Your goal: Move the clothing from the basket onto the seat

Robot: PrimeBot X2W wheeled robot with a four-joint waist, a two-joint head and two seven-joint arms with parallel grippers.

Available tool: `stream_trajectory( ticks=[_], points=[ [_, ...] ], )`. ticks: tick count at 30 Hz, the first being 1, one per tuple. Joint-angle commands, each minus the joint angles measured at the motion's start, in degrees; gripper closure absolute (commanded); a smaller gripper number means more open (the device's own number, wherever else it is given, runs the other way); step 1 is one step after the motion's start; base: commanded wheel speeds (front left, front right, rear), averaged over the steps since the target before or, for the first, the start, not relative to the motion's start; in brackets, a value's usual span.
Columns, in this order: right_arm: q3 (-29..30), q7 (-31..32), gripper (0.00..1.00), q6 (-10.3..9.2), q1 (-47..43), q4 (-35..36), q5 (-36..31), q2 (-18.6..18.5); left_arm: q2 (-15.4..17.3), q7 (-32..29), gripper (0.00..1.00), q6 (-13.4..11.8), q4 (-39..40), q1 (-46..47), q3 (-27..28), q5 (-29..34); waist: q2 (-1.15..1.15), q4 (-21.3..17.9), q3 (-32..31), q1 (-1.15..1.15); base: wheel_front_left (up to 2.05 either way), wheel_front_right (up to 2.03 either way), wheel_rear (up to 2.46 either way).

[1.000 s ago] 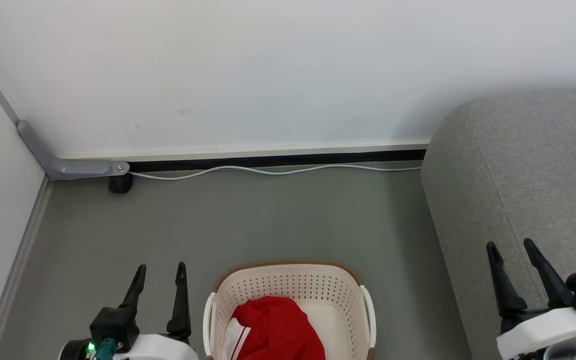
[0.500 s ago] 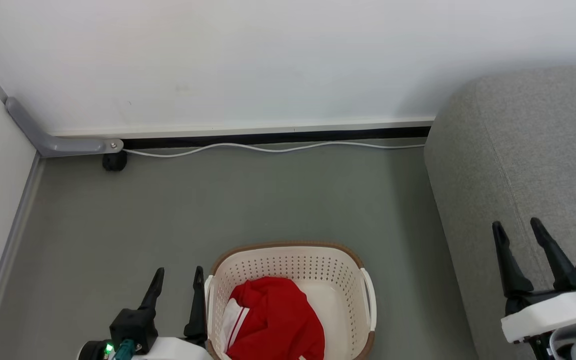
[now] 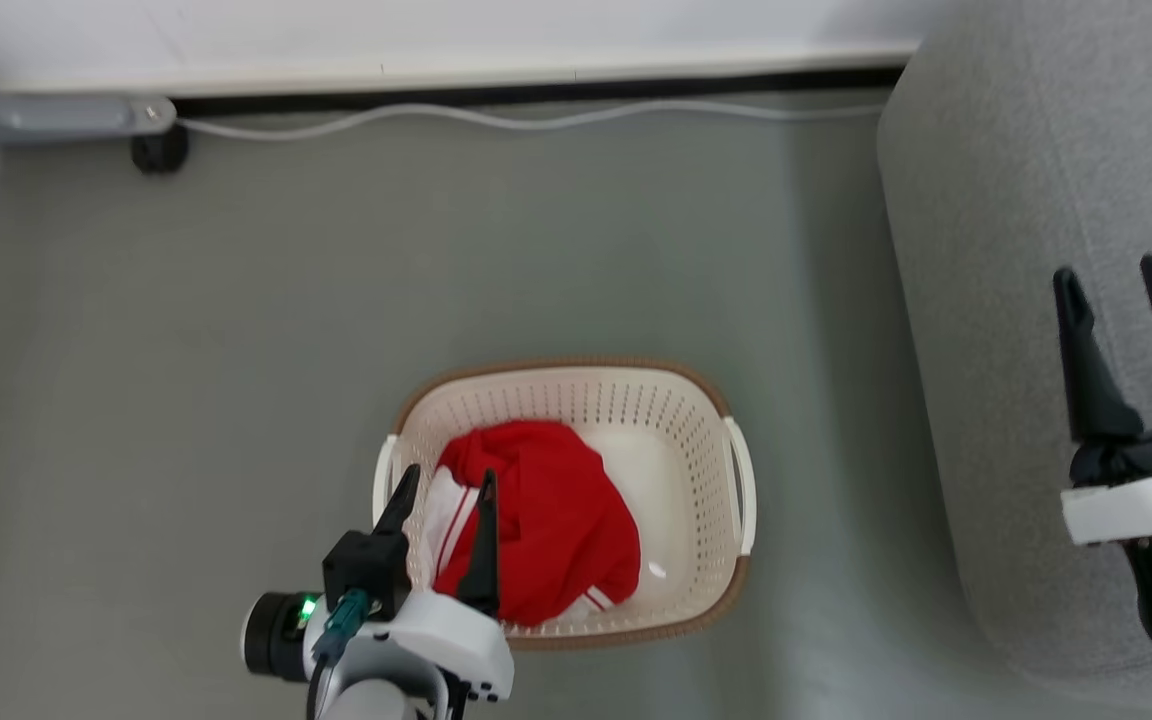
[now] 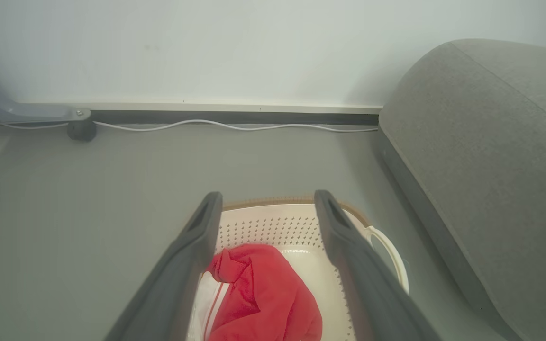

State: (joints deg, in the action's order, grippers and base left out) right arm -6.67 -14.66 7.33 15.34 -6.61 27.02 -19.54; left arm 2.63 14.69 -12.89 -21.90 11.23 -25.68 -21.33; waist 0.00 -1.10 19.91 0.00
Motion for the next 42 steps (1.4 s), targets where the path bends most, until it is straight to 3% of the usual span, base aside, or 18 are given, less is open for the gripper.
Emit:
stream_trajectory(
  ticks=[1,10,22,29,42],
  points=[
    [-0.82,-0.34,0.0,0.16,1.54,2.35,0.92,-1.84,0.25,0.31,0.0,-0.82,0.17,2.9,0.53,-0.8,0.0,-0.6,5.72,0.0,0.0,0.0,0.0],
    [-1.21,-0.34,0.0,0.16,7.33,6.34,3.08,-4.35,0.25,0.31,0.0,-3.09,-7.51,12.38,-4.9,-5.74,0.0,-1.79,16.06,0.0,0.0,0.0,0.0],
    [-2.43,-0.34,0.0,0.16,12.8,9.97,4.56,-6.04,0.25,0.31,0.0,-2.82,-21.6,25.15,-12.85,-12.55,0.0,-4.48,26.46,0.0,0.0,0.0,0.0],
    [-3.83,-0.34,0.0,0.16,14.25,11.1,4.98,-5.68,0.25,0.25,0.0,-2.56,-31.85,33.07,-20.74,-18.47,0.0,-6.75,29.61,0.0,0.0,0.0,0.0],
    [-5.25,-0.34,0.0,0.16,15.75,12.66,5.46,-4.16,0.25,-11.98,0.0,-6.96,-41.57,43.81,-33.54,-25.4,0.0,-10.34,34.18,0.0,0.0,0.0,0.0]
  ],
)
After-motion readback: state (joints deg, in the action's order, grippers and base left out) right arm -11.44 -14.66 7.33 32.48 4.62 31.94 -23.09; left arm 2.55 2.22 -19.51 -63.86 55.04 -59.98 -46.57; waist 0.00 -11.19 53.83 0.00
